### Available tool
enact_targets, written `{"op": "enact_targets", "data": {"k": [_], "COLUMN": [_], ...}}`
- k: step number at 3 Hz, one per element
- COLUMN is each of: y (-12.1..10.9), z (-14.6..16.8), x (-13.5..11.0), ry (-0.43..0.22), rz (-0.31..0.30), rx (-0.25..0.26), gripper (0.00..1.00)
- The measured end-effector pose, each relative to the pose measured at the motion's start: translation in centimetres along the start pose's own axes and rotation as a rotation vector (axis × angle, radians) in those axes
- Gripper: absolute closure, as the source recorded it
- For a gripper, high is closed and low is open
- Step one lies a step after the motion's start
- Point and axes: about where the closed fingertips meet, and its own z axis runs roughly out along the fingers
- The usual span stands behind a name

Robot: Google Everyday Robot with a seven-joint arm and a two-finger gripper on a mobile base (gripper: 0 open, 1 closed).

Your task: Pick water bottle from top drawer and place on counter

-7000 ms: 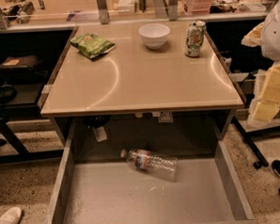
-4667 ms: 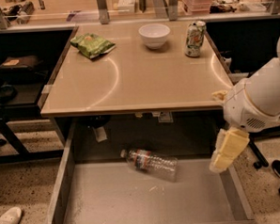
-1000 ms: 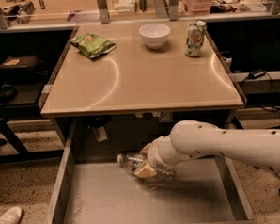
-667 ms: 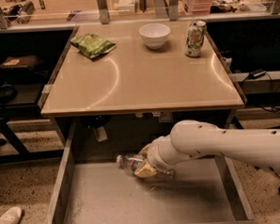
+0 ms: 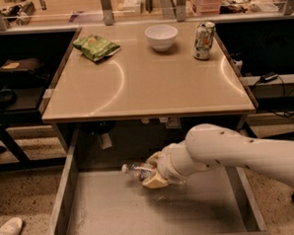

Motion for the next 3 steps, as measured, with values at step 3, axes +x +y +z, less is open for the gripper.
{"op": "enact_targets", "data": {"k": [3], "y": [-2.4], "z": [-19.0], "x": [-5.8], "ry": [-0.128], "rz": [-0.142], "rx": [0.147], "gripper": [1.0]}}
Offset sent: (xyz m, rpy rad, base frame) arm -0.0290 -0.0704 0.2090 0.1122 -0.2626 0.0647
